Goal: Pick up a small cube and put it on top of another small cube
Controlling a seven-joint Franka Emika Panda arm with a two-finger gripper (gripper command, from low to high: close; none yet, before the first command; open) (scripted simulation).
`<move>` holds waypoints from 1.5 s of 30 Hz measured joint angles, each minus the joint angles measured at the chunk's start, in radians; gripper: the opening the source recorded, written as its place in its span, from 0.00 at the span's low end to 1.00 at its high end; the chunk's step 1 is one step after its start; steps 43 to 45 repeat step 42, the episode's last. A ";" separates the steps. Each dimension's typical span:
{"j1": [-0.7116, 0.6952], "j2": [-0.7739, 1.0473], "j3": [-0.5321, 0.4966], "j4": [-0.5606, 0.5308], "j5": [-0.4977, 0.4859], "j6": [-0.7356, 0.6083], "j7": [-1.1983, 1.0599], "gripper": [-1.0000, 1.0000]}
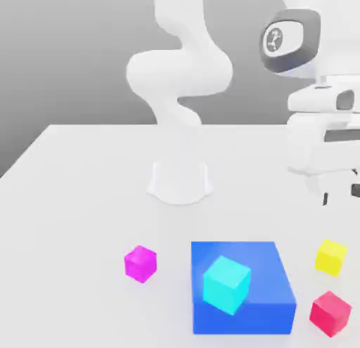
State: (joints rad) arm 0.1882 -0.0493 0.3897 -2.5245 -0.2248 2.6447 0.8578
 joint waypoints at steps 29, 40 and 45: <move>0.144 0.253 0.015 -0.047 0.006 0.107 -0.025 0.00; 0.074 0.427 -0.142 0.185 0.014 0.054 0.071 1.00; 0.074 0.427 -0.142 0.185 0.014 0.054 0.071 1.00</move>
